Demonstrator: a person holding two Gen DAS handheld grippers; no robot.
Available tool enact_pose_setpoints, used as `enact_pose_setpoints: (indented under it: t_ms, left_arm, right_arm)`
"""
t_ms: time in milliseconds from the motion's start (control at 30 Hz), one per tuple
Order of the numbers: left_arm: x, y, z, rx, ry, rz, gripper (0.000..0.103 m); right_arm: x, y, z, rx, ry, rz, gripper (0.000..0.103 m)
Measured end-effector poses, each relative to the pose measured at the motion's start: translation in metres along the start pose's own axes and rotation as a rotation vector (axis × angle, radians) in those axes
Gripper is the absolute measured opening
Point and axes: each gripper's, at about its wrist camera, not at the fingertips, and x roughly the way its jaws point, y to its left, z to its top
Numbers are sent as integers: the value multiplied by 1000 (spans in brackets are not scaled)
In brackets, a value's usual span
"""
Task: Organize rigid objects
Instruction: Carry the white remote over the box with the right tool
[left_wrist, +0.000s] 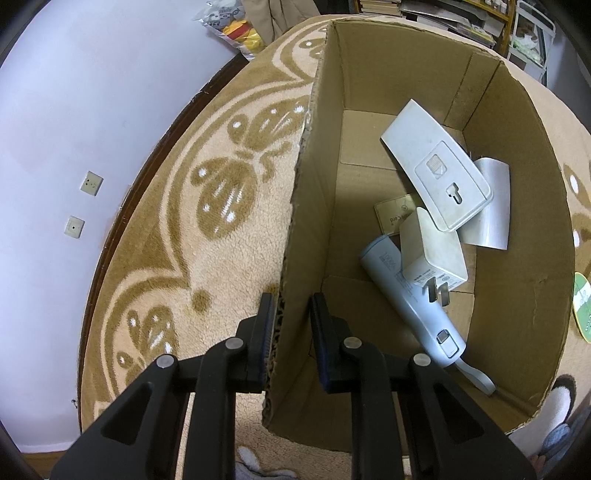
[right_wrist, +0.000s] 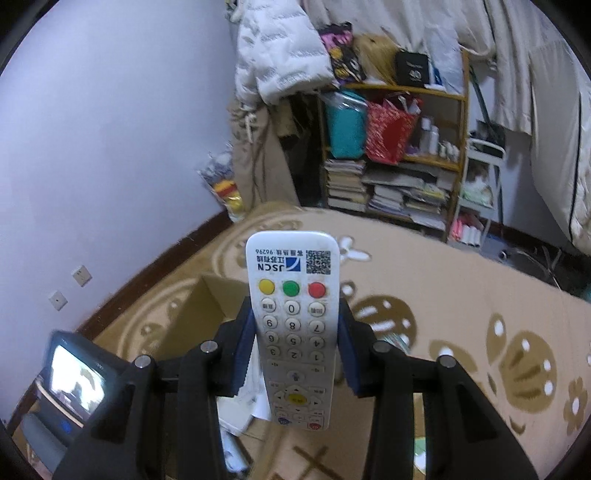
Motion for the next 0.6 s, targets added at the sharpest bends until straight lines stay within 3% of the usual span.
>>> enact_pose_setpoints:
  t_ms: [300, 600]
  left_arm:
    - [1, 1, 1, -5, 3, -9, 17]
    - [1, 2, 0, -7, 2, -14, 18]
  right_arm:
    - [2, 13, -6, 46, -29, 97, 44]
    - [38, 12, -33, 94, 71, 130, 44]
